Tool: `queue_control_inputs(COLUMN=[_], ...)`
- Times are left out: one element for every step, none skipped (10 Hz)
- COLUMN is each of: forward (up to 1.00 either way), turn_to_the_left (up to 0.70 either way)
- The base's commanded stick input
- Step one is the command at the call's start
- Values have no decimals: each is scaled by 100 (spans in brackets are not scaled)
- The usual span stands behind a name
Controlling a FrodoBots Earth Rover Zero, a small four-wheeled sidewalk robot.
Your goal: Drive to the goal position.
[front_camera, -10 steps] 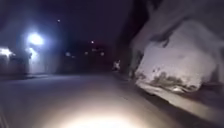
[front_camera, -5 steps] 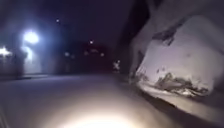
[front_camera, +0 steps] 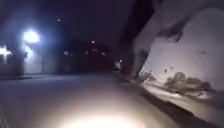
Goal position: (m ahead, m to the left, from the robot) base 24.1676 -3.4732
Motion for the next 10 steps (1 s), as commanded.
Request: queue_control_inputs(forward=[70, 70, 70, 70, 70, 70, 70, 70, 70, 70], turn_to_the_left=[0, 0, 0, 0, 0, 0, 0, 0, 0, 0])
